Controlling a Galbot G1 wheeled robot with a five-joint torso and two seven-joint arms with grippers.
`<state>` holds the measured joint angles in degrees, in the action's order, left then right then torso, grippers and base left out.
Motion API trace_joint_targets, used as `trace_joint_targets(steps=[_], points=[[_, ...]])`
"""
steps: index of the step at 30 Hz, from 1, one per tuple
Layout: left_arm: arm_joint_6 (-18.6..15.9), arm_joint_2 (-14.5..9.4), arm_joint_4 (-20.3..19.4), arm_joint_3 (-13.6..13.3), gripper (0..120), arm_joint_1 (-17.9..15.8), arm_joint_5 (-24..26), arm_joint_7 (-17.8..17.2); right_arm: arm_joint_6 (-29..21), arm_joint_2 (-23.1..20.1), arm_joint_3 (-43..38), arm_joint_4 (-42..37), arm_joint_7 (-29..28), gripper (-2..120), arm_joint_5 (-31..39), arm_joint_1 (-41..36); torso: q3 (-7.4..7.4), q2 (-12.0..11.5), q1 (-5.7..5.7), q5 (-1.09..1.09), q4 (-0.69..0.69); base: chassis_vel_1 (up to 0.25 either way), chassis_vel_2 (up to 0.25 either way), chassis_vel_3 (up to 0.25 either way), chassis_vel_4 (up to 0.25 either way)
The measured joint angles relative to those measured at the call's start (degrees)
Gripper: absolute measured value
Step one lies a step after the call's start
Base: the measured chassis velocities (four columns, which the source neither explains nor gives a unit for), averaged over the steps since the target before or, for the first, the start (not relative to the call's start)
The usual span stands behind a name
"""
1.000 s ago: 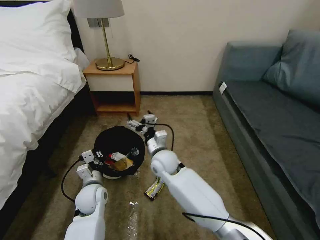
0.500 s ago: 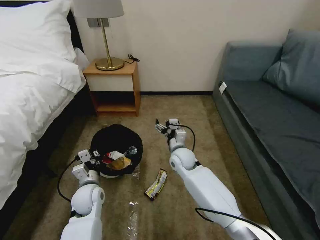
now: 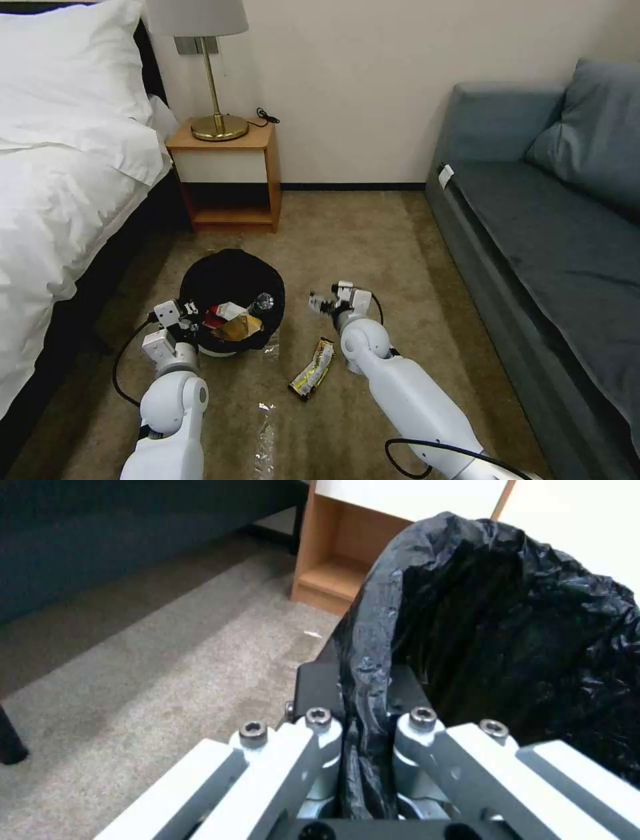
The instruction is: Pick up the trash bin, then pick up the garbage on the floor and place it into the trash bin.
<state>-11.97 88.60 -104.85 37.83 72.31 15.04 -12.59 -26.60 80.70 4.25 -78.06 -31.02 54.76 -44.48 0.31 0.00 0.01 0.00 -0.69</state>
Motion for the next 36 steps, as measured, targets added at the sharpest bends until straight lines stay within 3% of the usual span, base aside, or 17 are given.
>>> trace_joint_targets(steps=[20,36], points=[[0.2,1.3,2.0,0.1,5,-1.2,-0.7,-0.2,-3.3,2.1,-0.5,1.4,0.9,100,-1.2,-7.2,0.01,0.0,0.00,0.00,0.00,0.000,0.000,0.000,0.000],[0.7,1.6,1.3,0.6,5,-0.1,-0.6,0.0,-0.8,5.6,-1.5,7.7,5.3,100,-4.4,-7.5,0.00,0.0,0.00,0.00,0.00,0.000,0.000,0.000,0.000]])
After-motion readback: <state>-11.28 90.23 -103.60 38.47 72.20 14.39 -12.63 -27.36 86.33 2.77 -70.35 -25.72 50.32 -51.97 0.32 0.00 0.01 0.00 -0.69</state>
